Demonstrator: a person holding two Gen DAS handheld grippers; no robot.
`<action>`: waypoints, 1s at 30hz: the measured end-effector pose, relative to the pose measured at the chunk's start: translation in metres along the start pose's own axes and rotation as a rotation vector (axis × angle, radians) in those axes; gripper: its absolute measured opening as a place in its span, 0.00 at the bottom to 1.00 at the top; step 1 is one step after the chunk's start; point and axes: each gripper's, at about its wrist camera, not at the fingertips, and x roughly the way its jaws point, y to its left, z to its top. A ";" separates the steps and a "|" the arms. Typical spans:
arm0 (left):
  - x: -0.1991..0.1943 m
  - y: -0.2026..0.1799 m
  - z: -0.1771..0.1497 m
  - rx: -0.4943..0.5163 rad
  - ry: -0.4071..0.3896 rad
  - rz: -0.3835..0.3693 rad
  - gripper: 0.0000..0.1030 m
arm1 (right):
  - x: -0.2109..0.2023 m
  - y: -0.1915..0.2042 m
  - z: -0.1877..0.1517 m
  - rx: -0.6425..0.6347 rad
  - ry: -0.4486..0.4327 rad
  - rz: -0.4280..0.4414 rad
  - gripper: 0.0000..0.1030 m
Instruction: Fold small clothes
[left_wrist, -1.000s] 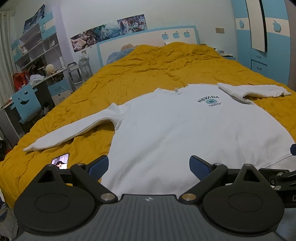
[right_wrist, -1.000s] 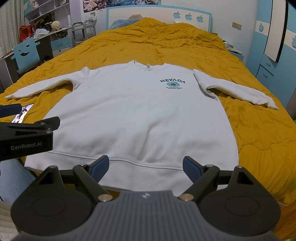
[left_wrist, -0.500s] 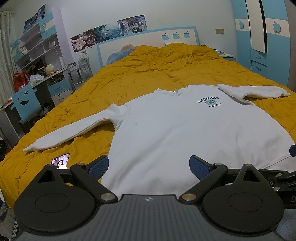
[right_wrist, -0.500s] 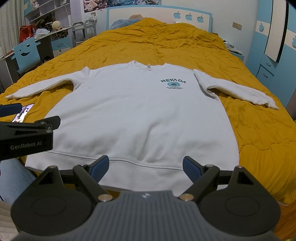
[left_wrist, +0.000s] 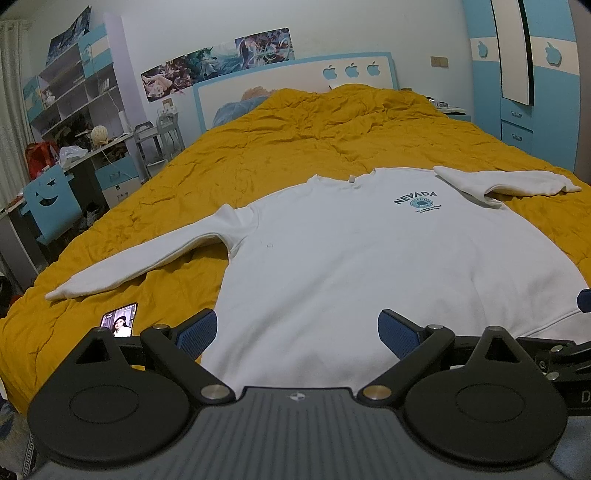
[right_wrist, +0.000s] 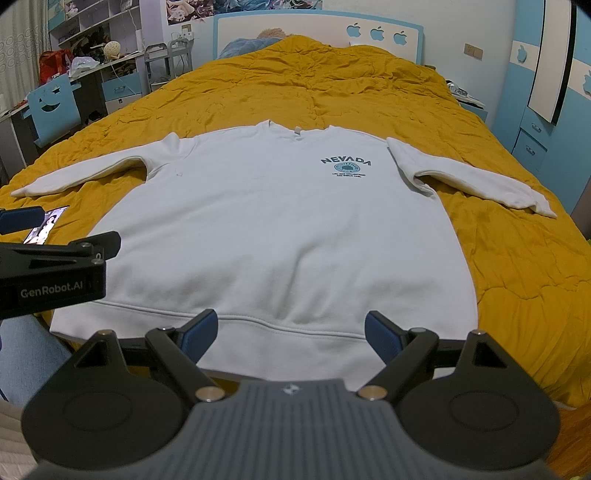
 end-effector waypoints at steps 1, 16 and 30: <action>0.000 0.000 0.000 0.000 0.000 0.000 1.00 | 0.000 0.000 0.000 0.000 0.000 0.000 0.80; 0.000 0.001 -0.001 -0.002 0.001 -0.002 1.00 | 0.000 0.000 0.000 0.000 0.000 0.000 0.80; 0.001 0.002 -0.002 -0.008 0.006 -0.004 1.00 | 0.000 0.000 0.000 -0.001 -0.001 -0.001 0.80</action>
